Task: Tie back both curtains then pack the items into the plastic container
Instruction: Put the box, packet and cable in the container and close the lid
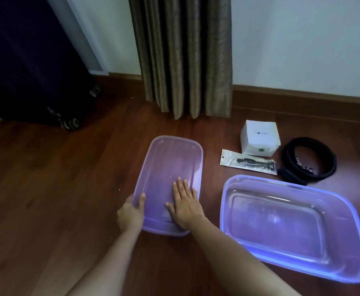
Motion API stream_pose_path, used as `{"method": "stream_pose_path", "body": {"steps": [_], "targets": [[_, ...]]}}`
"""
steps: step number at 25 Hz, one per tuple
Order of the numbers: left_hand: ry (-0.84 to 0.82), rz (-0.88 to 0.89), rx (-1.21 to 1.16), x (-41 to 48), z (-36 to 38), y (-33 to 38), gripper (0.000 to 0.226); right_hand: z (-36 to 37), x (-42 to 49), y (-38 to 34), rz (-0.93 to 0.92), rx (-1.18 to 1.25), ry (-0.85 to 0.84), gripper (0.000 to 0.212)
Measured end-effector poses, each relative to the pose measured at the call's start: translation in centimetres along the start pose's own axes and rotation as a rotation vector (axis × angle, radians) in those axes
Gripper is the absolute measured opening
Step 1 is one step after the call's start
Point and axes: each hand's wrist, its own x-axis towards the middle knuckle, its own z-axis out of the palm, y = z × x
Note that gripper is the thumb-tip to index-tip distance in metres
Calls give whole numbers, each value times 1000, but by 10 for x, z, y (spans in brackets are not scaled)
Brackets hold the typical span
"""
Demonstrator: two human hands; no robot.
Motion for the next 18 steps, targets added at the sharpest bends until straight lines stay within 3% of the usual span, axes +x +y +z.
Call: {"method": "stream_pose_path", "body": {"steps": [2, 9, 12, 15, 18], "targets": [[5, 32, 109, 7, 8, -8, 47, 6, 1, 0, 9, -14, -39, 67], [42, 182, 252, 11, 20, -7, 53, 2, 6, -4, 36, -41, -41, 64], [40, 338, 226, 11, 20, 25, 57, -22, 11, 3, 40, 3, 120, 63], [-13, 517, 212, 2, 31, 85, 60, -69, 14, 34, 86, 28, 305, 76], [-157, 635, 127, -25, 51, 161, 59, -124, -5, 100, 152, -44, 401, 80]]}}
